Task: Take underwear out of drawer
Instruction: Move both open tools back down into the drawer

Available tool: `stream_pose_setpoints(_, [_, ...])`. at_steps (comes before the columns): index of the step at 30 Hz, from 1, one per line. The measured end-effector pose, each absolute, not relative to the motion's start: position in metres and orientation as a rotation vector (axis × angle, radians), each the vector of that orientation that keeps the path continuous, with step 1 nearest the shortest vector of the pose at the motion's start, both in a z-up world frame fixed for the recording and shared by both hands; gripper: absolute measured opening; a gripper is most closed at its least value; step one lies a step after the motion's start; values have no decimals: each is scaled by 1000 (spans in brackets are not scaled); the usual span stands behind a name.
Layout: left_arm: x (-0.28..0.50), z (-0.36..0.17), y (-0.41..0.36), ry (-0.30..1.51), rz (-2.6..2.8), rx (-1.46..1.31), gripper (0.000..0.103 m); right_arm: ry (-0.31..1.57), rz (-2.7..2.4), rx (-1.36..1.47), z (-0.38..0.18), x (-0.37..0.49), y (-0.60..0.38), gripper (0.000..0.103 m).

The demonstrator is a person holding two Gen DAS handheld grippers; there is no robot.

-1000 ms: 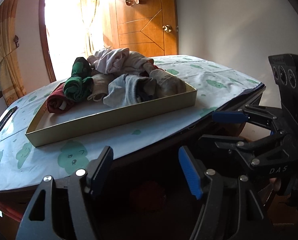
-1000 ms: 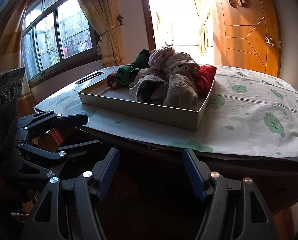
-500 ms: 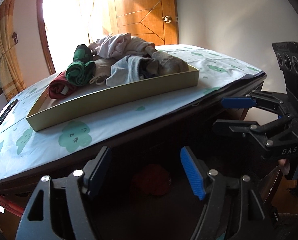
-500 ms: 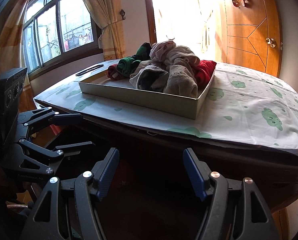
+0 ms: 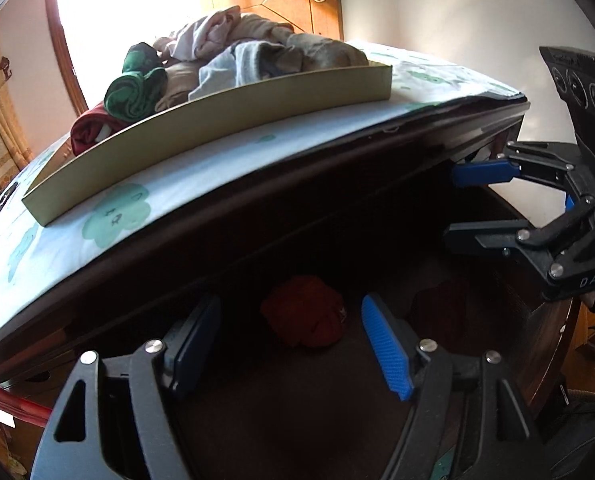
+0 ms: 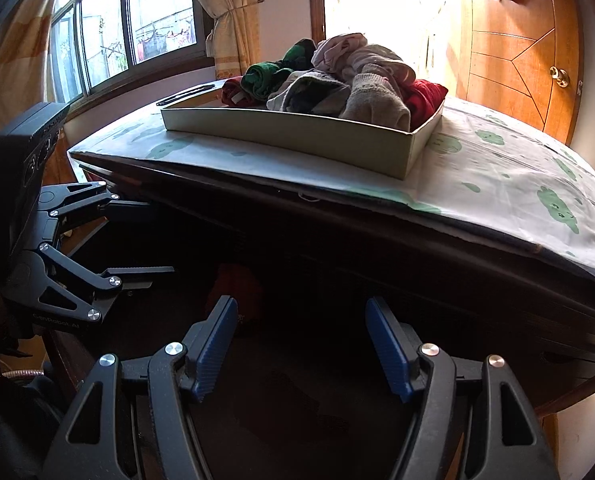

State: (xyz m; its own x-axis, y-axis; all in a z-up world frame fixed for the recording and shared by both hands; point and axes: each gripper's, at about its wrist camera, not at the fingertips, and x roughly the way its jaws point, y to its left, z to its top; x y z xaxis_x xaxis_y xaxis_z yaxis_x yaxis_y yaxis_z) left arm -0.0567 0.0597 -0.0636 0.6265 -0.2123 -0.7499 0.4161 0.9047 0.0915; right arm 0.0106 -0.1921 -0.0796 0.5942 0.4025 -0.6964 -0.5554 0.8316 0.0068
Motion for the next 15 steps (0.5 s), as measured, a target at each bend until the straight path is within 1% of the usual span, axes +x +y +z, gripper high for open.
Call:
stream_pose_setpoints(7, [-48, -73, 53, 890, -394, 300, 75, 803, 581, -286, -92, 10, -183, 69])
stream_pose_setpoints(9, [-43, -78, 49, 924, -407, 333, 79, 822, 588, -297, -94, 11, -182, 69])
stream_pose_setpoints(11, [-41, -82, 46, 953, -427, 352, 79, 842, 598, -307, -96, 12, -180, 69])
stream_pose_setpoints(15, [-30, -91, 39, 1009, -471, 404, 83, 911, 619, -359, -104, 16, -172, 69])
